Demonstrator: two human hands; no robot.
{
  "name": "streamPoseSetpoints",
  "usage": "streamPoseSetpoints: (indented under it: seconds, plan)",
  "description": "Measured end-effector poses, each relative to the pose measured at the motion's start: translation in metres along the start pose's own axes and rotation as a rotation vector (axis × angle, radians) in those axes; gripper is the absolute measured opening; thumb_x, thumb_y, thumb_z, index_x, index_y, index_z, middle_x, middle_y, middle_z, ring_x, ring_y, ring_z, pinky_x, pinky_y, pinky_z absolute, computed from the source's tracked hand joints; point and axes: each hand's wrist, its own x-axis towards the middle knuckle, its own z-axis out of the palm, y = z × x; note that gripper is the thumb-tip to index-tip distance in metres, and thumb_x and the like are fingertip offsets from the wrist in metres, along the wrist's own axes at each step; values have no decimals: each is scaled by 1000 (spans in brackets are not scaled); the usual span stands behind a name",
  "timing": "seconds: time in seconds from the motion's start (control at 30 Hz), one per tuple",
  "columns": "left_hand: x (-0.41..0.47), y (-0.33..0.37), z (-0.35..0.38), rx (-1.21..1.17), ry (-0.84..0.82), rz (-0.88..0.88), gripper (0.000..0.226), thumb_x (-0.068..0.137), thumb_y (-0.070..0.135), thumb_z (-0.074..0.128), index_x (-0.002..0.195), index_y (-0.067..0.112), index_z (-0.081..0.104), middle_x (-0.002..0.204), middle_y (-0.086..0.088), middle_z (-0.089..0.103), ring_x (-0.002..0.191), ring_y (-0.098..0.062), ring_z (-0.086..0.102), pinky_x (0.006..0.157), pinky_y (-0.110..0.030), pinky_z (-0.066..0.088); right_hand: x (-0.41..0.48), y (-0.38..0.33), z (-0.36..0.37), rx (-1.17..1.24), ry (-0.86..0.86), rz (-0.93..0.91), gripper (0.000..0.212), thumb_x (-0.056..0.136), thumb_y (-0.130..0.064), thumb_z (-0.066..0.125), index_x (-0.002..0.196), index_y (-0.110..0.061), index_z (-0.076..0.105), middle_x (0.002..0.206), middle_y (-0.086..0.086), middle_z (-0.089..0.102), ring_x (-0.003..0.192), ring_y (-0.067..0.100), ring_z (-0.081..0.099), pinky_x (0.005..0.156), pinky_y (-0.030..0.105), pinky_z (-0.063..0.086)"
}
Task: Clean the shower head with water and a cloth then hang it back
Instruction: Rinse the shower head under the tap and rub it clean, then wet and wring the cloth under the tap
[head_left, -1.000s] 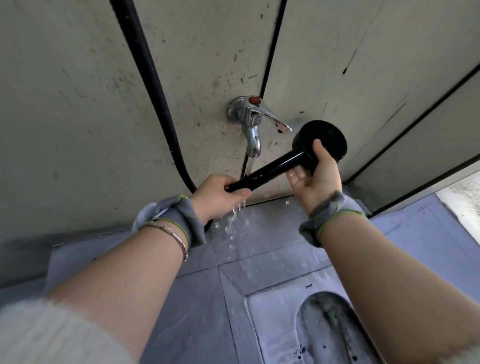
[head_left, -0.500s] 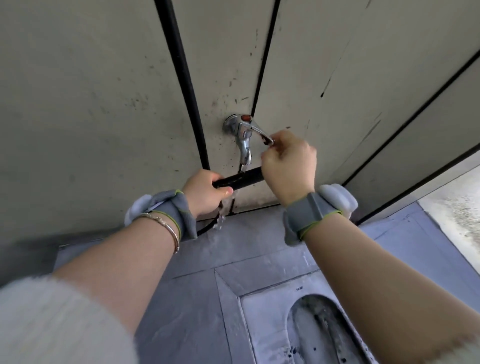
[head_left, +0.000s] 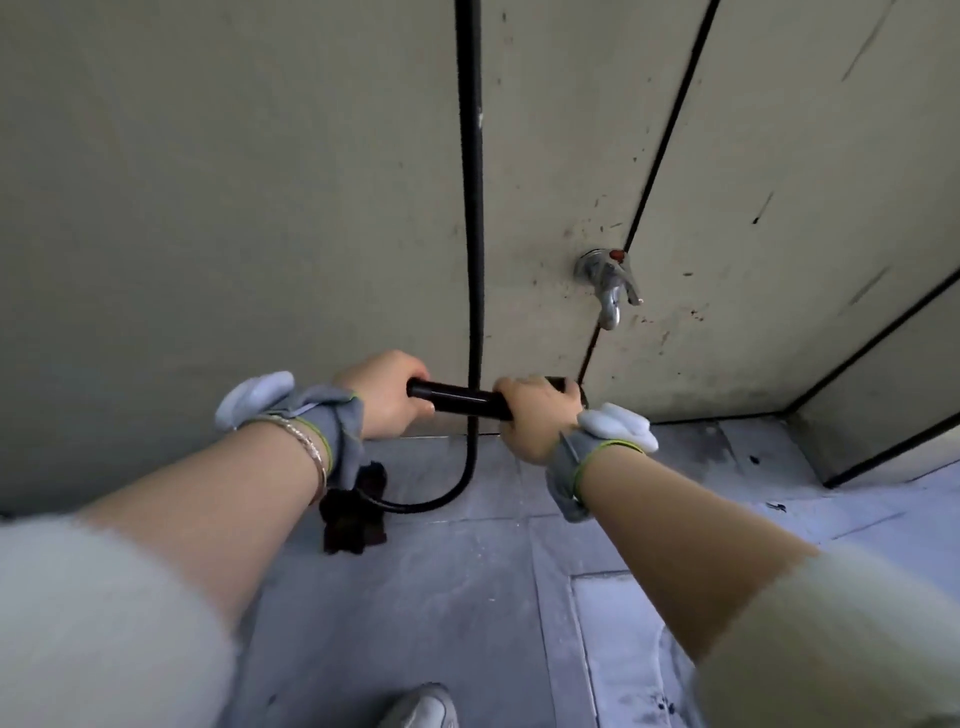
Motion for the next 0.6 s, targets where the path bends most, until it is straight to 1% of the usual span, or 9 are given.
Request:
streamPoseSetpoints:
  seconds: [0.07, 0.13, 0.2, 0.27, 0.33, 0.37, 0.43, 0.53, 0.6]
  plan:
    - [-15, -31, -11, 42, 61, -66, 20, 81, 22, 65, 99, 15, 60, 99, -9, 65, 93, -31, 60, 82, -36, 47, 10, -32, 2, -49, 16, -75, 28, 86, -13, 45, 113, -18, 51, 115, 4, 58, 116, 26, 47, 104, 53, 23]
    - [-27, -61, -17, 116, 132, -156, 20, 81, 20, 63, 99, 15, 57, 103, -10, 65, 96, -32, 60, 87, -37, 45, 17, -61, 7, -84, 81, -138, 27, 86, -12, 47, 112, -17, 52, 113, 4, 59, 115, 25, 47, 103, 52, 23]
    - [-43, -97, -30, 331, 251, -256, 10, 84, 15, 54, 94, 17, 57, 99, -11, 66, 98, -33, 59, 90, -43, 38, 31, -95, 12, -49, 149, -201, 27, 86, -12, 48, 113, -16, 52, 113, 4, 59, 117, 26, 45, 106, 53, 18]
    - [-53, -124, -42, 466, 406, -293, 12, 86, 10, 48, 92, 17, 57, 96, -12, 65, 98, -34, 58, 82, -41, 33, 42, -119, 14, 31, 218, -273, 30, 88, -14, 47, 118, -17, 51, 125, 5, 54, 129, 25, 37, 111, 57, 9]
    - [-60, -154, -55, 476, 534, -314, 16, 85, 5, 47, 94, 13, 58, 97, -16, 61, 100, -35, 52, 77, -41, 32, 59, -152, 21, 122, 232, -318, 34, 89, -15, 48, 124, -18, 48, 146, 4, 38, 141, 21, 21, 112, 58, 2]
    - [-58, -157, -53, 448, 586, -318, 18, 84, 2, 47, 95, 11, 59, 100, -18, 58, 103, -36, 48, 78, -43, 33, 61, -154, 24, 157, 222, -309, 35, 89, -15, 48, 124, -18, 48, 149, 4, 33, 142, 19, 18, 112, 58, 0]
    - [-54, -171, -46, 411, 564, -382, 23, 85, 2, 46, 102, 10, 60, 108, -19, 52, 108, -36, 42, 82, -45, 36, 73, -164, 45, 192, 117, -281, 33, 89, -13, 47, 121, -19, 49, 139, 5, 45, 138, 21, 26, 113, 57, 2]
    - [-40, -188, -5, 390, 327, -432, 27, 88, 4, 42, 109, 12, 58, 115, -17, 48, 113, -36, 41, 88, -45, 37, 87, -157, 83, 93, -121, -197, 25, 89, -16, 47, 114, -17, 51, 118, 8, 56, 122, 29, 43, 113, 57, 8]
    - [-32, -201, 28, 356, 236, -440, 31, 88, 2, 40, 111, 14, 57, 117, -15, 49, 116, -34, 41, 90, -45, 38, 96, -147, 106, 5, -207, -165, 25, 87, -15, 48, 112, -17, 51, 115, 9, 57, 120, 31, 43, 113, 58, 9]
